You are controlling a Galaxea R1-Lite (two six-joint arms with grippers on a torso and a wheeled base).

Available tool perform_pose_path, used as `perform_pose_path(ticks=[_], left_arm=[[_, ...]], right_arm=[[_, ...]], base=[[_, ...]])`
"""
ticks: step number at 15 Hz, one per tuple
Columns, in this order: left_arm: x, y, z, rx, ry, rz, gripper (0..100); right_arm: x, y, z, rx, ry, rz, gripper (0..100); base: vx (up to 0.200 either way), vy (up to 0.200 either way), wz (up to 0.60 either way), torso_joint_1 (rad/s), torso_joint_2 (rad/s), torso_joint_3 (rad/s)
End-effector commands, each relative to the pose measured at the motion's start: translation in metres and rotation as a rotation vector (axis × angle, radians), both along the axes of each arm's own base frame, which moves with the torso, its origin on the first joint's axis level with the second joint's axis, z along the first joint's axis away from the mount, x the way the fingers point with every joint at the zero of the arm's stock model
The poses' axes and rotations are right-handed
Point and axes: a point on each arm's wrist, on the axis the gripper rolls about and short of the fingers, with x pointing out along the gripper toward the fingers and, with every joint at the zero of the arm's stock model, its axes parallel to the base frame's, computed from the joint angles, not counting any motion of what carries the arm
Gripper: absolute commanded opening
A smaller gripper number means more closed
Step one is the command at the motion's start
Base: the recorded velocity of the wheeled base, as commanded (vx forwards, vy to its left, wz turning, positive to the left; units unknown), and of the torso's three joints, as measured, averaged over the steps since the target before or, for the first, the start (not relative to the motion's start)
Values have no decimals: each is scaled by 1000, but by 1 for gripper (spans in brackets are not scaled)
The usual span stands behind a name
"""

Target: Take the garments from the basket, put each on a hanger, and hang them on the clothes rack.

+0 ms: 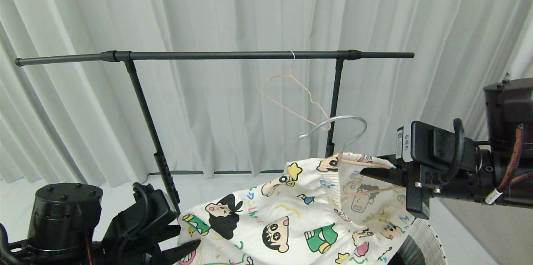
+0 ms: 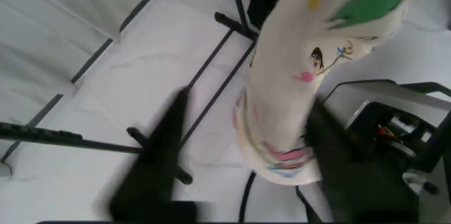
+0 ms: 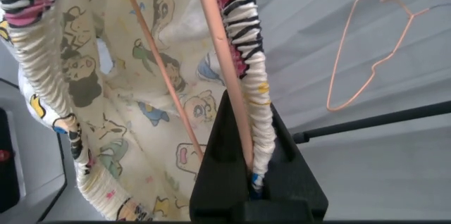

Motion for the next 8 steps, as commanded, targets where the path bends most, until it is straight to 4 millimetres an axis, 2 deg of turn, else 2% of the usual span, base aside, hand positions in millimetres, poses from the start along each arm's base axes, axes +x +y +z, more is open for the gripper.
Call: perform_pose_path(ticks=[1,8], left_arm=[[-1,1,-3,17,9,18,0],[-1,32,-15,61,62,227,0]], right_arm=[[-1,1,-1,-2,1,6,0],[7,-5,4,54,-9,-71,0]], base=[[0,0,0,0,0,0],[0,0,0,0,0,0]])
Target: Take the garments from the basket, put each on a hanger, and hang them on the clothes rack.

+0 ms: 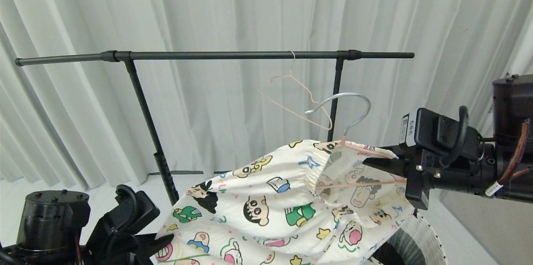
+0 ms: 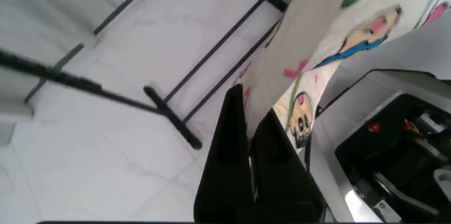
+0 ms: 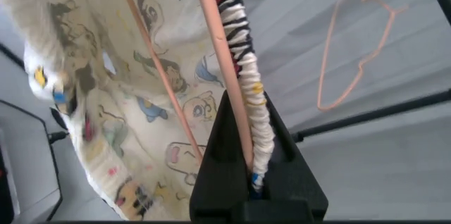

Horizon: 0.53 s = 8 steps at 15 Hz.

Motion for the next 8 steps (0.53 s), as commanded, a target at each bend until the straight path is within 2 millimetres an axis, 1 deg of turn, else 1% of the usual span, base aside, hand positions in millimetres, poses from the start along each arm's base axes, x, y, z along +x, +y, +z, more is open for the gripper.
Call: perform_pose_path(ticks=[1,6,8], left_arm=[[-1,9,-4,4,23,57,0],[-3,8,-7,8,37,45,0],[-4,8,-7,4,31,40,0]], right_arm=[[4,-4,1,14,-4,-31,0],[7,-8,2,40,10,-86,0],[7,-8,-2,49,48,-117,0]], base=[[0,0,0,0,0,0],[0,0,0,0,0,0],[0,0,0,0,0,0]])
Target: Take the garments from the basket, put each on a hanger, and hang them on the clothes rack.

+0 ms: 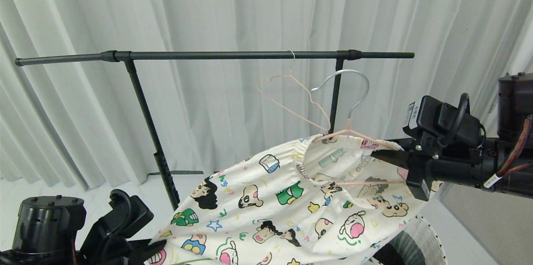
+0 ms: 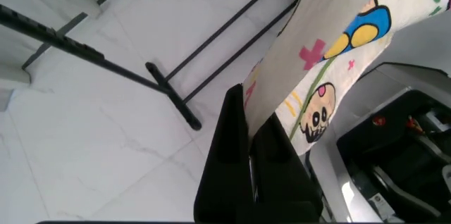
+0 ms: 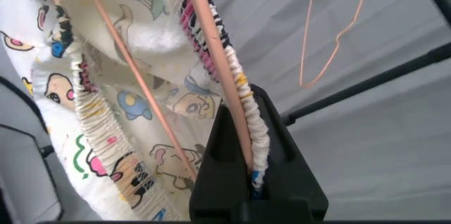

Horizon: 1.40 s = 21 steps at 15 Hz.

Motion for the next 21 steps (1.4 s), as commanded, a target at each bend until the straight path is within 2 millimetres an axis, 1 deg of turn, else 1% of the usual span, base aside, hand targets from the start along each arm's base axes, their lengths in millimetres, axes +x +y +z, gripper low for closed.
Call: perform_pose_path(ticks=[1,5,6,9,11,12,18,21], left_arm=[[-2,0,2,-3,-13,-1,0],[-4,0,10,-16,-59,-12,0],[-4,0,10,-21,-62,-17,0],[-6,0,20,-32,-120,-18,0],[-9,0,20,-32,-123,-18,0],[-9,0,20,-32,-125,-22,100],[-9,0,21,-46,-126,-23,100],[-12,8,33,-125,-158,118,100]], right_arm=[[0,0,-5,-1,28,-33,0],[-2,-3,-16,-5,73,-62,0],[-2,-3,-16,-4,72,-62,0],[-1,-3,-14,-3,49,-96,0],[-3,-4,-13,0,44,-95,0],[-4,-4,-13,0,44,-95,0],[-8,-8,-13,3,43,-97,0],[-17,-15,-26,-5,93,-109,0]], base=[[0,0,0,0,0,0],[0,0,0,0,0,0],[0,0,0,0,0,0],[0,0,0,0,0,0],[0,0,0,0,0,0],[0,0,0,0,0,0],[0,0,0,0,0,0],[0,0,0,0,0,0]])
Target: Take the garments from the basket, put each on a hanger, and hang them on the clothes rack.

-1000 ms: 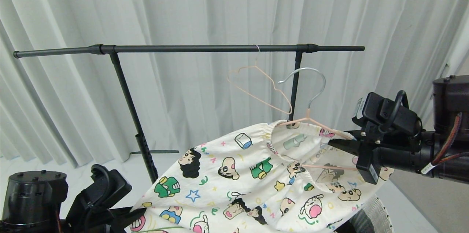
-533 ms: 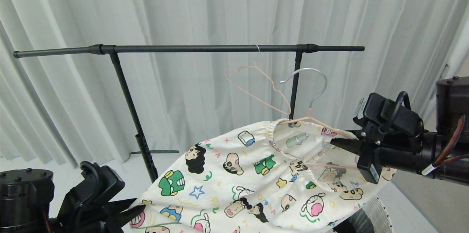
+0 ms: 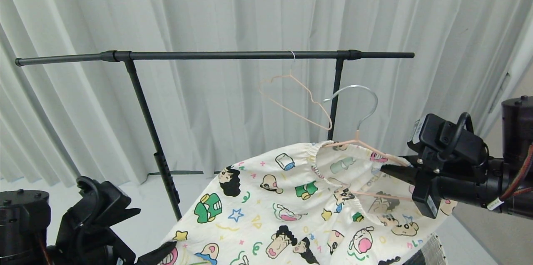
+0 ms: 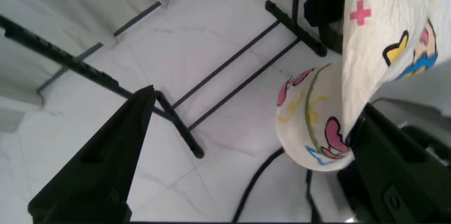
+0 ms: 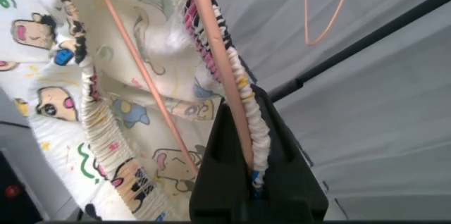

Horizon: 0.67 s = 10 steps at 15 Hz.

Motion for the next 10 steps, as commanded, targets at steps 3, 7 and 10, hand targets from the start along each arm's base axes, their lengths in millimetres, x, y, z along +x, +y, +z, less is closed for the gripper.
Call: perform_pose_path(ticks=[3,7,10], left_arm=[[-15,6,12,-26,-86,84,100],[-28,1,7,-33,-86,27,100],[-28,-1,7,-28,-88,9,100]], right_arm=[[-10,-8,-5,16,29,-34,0],[-8,-8,-4,63,69,-73,0],[-8,-7,-3,67,65,-75,0]], base=[[0,0,0,0,0,0],[0,0,0,0,0,0],[0,0,0,0,0,0]])
